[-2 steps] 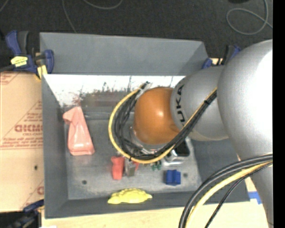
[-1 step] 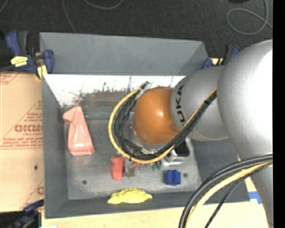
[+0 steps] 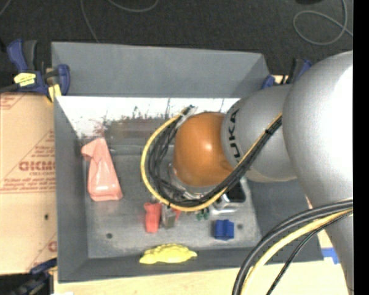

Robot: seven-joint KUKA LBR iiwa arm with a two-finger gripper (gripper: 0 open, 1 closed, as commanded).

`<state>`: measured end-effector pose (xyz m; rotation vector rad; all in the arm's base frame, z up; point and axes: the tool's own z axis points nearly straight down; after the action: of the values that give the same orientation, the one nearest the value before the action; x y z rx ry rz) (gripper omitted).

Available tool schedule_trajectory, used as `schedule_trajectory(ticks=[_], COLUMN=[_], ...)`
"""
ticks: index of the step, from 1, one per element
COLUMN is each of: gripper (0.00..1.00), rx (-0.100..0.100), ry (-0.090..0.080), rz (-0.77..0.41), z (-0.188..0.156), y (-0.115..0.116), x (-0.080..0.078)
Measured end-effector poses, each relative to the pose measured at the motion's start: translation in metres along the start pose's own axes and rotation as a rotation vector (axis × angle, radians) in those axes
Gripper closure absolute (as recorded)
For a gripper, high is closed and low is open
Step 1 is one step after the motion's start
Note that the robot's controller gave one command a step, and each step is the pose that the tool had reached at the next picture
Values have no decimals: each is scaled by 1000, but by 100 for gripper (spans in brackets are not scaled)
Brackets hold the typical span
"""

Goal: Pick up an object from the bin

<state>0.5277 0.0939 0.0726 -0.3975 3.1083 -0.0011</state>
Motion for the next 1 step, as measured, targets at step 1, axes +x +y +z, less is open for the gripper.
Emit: schedule_trajectory(ticks=[1], gripper=[100], rx=[0], ry=[3], rz=[1], z=[-11], y=[0], x=[1])
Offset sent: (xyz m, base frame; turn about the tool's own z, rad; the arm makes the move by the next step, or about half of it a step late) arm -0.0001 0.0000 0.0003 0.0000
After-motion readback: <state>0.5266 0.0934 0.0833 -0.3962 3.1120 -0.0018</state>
